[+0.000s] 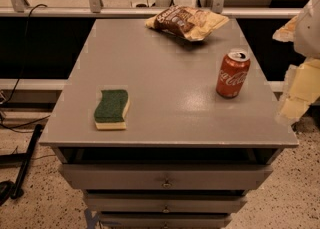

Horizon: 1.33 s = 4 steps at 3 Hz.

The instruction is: Move coke can near sponge

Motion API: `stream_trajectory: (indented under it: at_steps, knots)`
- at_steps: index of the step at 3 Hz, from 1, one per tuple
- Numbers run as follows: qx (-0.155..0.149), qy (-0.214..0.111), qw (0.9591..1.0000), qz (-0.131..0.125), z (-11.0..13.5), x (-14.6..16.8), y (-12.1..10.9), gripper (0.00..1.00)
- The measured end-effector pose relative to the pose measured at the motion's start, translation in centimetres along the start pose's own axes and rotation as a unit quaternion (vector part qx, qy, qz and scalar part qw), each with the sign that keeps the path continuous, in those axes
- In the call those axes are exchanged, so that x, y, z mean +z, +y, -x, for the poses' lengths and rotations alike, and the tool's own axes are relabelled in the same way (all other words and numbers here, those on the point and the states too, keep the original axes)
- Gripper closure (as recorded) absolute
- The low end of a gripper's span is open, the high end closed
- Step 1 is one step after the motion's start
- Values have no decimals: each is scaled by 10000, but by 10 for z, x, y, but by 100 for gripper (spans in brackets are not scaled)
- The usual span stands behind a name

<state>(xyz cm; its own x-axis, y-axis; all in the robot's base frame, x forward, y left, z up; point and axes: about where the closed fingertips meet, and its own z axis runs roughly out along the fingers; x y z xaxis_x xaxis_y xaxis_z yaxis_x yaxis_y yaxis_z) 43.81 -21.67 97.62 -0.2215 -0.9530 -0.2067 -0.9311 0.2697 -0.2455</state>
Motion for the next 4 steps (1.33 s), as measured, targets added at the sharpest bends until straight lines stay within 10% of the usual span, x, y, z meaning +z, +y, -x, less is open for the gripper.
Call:
stream_trajectory:
  at_steps: [2, 4]
  knots:
    - [57, -117, 9999, -49, -7, 7, -9, 0]
    - [457, -972, 9940, -185, -36, 47, -54, 0]
